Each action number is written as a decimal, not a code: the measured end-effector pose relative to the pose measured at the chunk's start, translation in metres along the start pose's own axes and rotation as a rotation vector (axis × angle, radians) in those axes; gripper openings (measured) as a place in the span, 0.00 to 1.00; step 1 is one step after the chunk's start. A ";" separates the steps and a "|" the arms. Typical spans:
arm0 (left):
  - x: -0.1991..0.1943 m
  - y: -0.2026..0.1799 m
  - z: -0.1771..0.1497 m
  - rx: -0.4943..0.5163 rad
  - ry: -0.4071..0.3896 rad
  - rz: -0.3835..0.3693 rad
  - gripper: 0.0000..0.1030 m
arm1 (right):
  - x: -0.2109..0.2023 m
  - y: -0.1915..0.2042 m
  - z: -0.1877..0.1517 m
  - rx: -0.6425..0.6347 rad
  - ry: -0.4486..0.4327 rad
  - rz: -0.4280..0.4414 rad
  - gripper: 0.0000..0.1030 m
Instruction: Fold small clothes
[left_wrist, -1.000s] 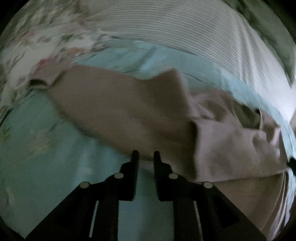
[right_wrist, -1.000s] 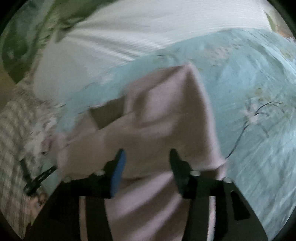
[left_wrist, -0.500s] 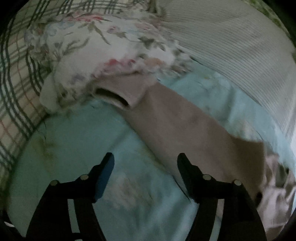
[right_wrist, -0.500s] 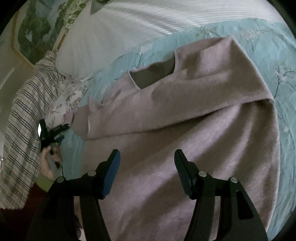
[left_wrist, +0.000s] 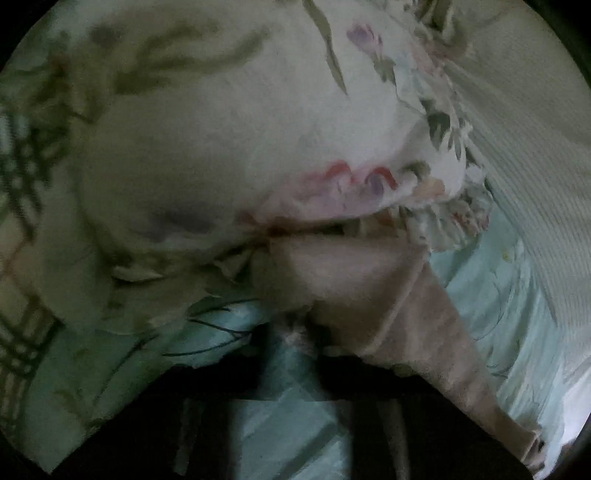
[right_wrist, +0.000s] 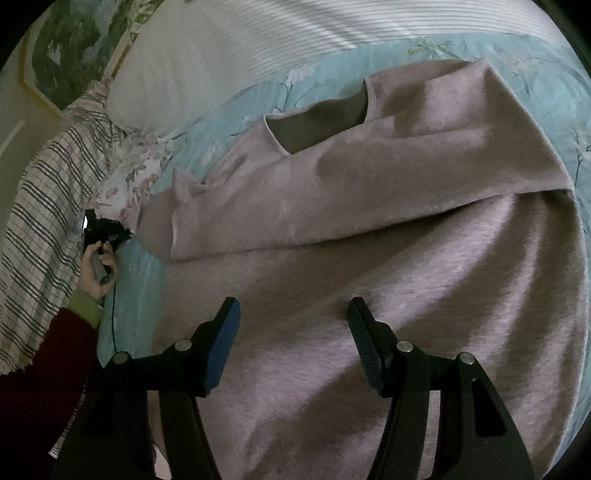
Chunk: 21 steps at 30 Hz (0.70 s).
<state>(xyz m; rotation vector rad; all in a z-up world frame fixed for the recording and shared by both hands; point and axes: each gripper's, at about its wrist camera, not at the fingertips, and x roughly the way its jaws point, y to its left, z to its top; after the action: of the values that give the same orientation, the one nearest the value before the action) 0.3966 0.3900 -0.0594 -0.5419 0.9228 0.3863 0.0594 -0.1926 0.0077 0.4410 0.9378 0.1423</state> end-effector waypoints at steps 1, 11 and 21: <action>-0.004 -0.002 -0.004 0.002 -0.020 0.000 0.03 | 0.001 0.000 -0.001 -0.001 0.000 0.005 0.60; -0.101 -0.046 -0.077 0.106 -0.135 -0.243 0.02 | -0.009 0.001 -0.011 0.005 -0.023 0.037 0.60; -0.194 -0.161 -0.213 0.289 -0.114 -0.575 0.02 | -0.052 -0.020 -0.027 0.057 -0.114 0.030 0.60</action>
<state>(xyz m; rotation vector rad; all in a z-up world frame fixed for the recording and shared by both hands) 0.2384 0.1183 0.0417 -0.4882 0.6598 -0.2319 0.0055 -0.2180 0.0237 0.5107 0.8245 0.1169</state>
